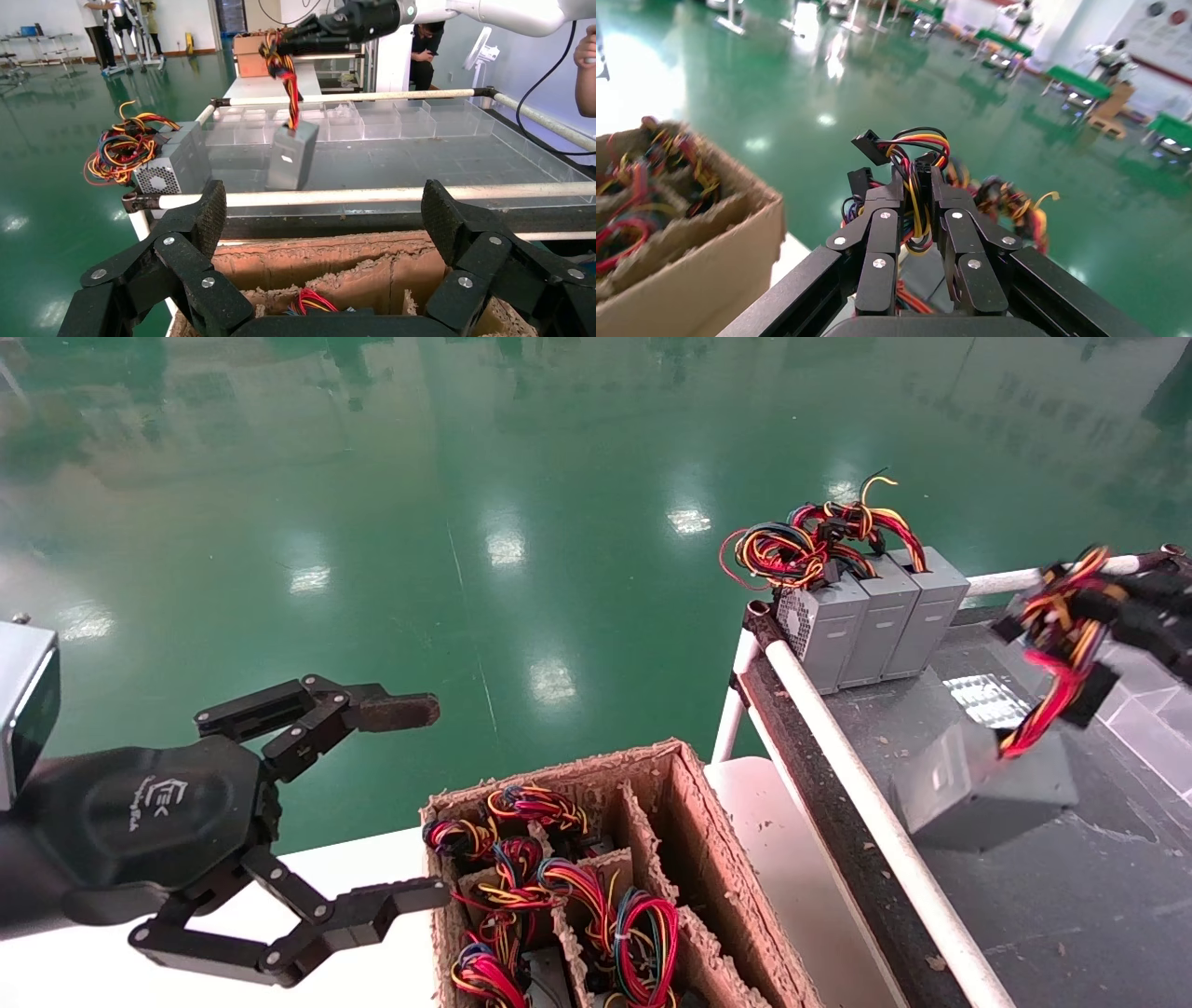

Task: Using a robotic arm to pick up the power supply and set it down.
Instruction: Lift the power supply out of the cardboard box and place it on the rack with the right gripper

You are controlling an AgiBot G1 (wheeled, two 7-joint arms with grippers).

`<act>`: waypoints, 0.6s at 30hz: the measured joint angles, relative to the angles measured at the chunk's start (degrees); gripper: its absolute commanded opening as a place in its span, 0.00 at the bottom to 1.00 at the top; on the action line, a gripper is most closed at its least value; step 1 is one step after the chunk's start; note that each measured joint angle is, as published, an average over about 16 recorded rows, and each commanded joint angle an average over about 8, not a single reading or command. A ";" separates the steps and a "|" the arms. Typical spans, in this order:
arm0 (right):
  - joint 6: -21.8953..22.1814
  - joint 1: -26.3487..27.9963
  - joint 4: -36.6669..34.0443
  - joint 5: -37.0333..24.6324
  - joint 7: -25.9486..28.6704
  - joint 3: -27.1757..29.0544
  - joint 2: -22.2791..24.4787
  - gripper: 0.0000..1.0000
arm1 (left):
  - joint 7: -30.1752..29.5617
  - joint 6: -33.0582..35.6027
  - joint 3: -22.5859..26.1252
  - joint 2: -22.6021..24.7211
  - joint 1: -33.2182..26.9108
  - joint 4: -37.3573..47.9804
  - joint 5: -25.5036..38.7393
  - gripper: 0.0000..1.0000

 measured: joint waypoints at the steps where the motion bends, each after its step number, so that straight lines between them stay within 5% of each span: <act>1: -0.05 0.36 -0.12 -0.42 -0.14 -0.42 -0.15 0.00 | 0.00 0.00 0.00 0.00 0.00 0.00 0.00 1.00; 18: 3.90 8.93 -2.94 -8.81 -4.06 -6.35 -7.49 0.00 | 0.00 0.00 0.00 0.00 0.00 0.00 0.00 1.00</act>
